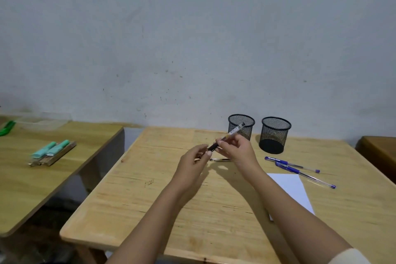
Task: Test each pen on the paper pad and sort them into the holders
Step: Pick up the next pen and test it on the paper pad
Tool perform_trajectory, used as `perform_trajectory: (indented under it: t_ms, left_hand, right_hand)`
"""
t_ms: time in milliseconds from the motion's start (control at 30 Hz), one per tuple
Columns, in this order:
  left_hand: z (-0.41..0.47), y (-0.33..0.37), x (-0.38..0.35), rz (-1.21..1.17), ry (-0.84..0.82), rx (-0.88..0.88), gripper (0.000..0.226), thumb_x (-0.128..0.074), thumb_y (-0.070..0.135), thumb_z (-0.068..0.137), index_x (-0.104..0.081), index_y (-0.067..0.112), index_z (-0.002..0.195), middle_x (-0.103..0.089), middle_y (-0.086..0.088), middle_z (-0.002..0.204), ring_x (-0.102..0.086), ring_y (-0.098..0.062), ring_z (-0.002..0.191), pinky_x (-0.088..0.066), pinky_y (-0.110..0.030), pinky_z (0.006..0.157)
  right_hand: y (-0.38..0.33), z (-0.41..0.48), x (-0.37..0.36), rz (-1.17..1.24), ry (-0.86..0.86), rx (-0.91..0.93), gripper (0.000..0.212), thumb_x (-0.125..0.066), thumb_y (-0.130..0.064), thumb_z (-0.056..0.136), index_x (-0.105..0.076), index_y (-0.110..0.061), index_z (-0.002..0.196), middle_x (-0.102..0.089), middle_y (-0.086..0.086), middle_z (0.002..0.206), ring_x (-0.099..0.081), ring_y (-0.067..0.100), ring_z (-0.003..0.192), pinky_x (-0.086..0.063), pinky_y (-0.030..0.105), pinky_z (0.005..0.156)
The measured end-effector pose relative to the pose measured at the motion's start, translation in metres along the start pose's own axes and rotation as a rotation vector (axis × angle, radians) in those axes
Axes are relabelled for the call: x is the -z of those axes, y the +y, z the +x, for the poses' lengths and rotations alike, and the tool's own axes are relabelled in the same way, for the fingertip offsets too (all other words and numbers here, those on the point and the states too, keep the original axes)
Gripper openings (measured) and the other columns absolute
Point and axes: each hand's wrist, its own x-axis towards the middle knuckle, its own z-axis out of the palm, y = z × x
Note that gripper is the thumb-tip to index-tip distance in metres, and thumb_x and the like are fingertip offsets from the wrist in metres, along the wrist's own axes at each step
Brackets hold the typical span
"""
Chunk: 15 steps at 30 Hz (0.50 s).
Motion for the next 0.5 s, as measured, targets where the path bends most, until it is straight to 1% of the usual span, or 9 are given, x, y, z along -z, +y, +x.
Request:
perform_trajectory:
  t_ms: [33, 67, 100, 167, 233, 300, 400, 500]
  left_hand:
    - [0.003, 0.002, 0.000, -0.043, 0.019, -0.041, 0.019, -0.059, 0.018, 0.091, -0.067, 0.033, 0.097, -0.069, 0.010, 0.093, -0.062, -0.006, 0.089, -0.046, -0.018, 0.077]
    - [0.005, 0.005, 0.001, -0.077, 0.035, -0.060, 0.023, -0.062, 0.014, 0.089, -0.069, 0.036, 0.087, -0.070, 0.010, 0.080, -0.062, -0.007, 0.081, -0.047, -0.023, 0.075]
    - [0.005, 0.007, 0.003, -0.103, 0.045, -0.070, 0.025, -0.064, 0.011, 0.086, -0.070, 0.035, 0.083, -0.070, 0.009, 0.074, -0.062, -0.006, 0.075, -0.047, -0.023, 0.073]
    - [0.005, 0.012, 0.006, -0.150, 0.045, -0.083, 0.020, -0.069, 0.008, 0.082, -0.071, 0.028, 0.082, -0.070, 0.007, 0.072, -0.064, -0.006, 0.071, -0.049, -0.020, 0.071]
    - [0.006, 0.016, 0.008, -0.195, 0.060, -0.095, 0.012, -0.073, 0.008, 0.078, -0.072, 0.019, 0.083, -0.071, 0.001, 0.073, -0.065, -0.005, 0.070, -0.049, -0.018, 0.069]
    - [0.008, 0.018, 0.010, -0.243, 0.088, -0.095, 0.010, -0.074, 0.006, 0.076, -0.072, 0.012, 0.083, -0.071, -0.002, 0.072, -0.066, -0.005, 0.069, -0.050, -0.016, 0.068]
    - [0.008, 0.022, 0.010, -0.321, 0.066, -0.073, 0.012, -0.072, 0.002, 0.077, -0.072, 0.012, 0.083, -0.072, 0.001, 0.069, -0.067, -0.007, 0.069, -0.052, -0.017, 0.070]
    - [0.010, 0.027, 0.003, -0.321, 0.017, -0.081, 0.012, -0.069, 0.002, 0.079, -0.072, 0.012, 0.084, -0.072, -0.001, 0.070, -0.067, -0.010, 0.072, -0.054, -0.019, 0.075]
  right_hand:
    - [-0.003, -0.002, -0.002, 0.022, 0.005, 0.008, 0.008, -0.056, 0.009, 0.084, -0.056, 0.002, 0.084, -0.063, 0.012, 0.085, -0.065, 0.017, 0.079, -0.058, 0.023, 0.072]
    - [-0.006, -0.003, -0.002, 0.043, 0.004, 0.022, 0.014, -0.055, 0.011, 0.084, -0.056, -0.003, 0.080, -0.063, 0.011, 0.086, -0.065, 0.019, 0.081, -0.058, 0.025, 0.074]
    - [-0.007, -0.004, -0.001, 0.055, -0.009, 0.037, 0.019, -0.054, 0.012, 0.084, -0.056, -0.006, 0.077, -0.062, 0.011, 0.086, -0.064, 0.020, 0.082, -0.058, 0.026, 0.076]
    - [-0.011, -0.008, 0.004, 0.050, -0.065, 0.073, 0.023, -0.056, 0.014, 0.081, -0.058, -0.008, 0.076, -0.064, 0.011, 0.086, -0.065, 0.021, 0.084, -0.057, 0.030, 0.080]
    - [-0.014, -0.011, 0.009, -0.020, -0.114, 0.105, 0.020, -0.061, 0.012, 0.079, -0.061, -0.008, 0.079, -0.067, 0.012, 0.089, -0.066, 0.022, 0.085, -0.055, 0.032, 0.085]
    - [-0.019, -0.013, 0.014, -0.035, -0.105, 0.128, 0.017, -0.062, 0.009, 0.079, -0.062, -0.008, 0.080, -0.068, 0.011, 0.087, -0.066, 0.020, 0.084, -0.055, 0.028, 0.083]
    - [-0.027, -0.017, 0.021, 0.060, -0.079, 0.130, 0.015, -0.059, 0.009, 0.081, -0.062, -0.006, 0.082, -0.067, 0.012, 0.087, -0.066, 0.017, 0.083, -0.056, 0.022, 0.080]
    - [-0.029, -0.020, 0.028, 0.067, -0.099, 0.132, 0.016, -0.061, 0.007, 0.080, -0.064, -0.008, 0.083, -0.070, 0.008, 0.086, -0.067, 0.018, 0.085, -0.055, 0.023, 0.081]
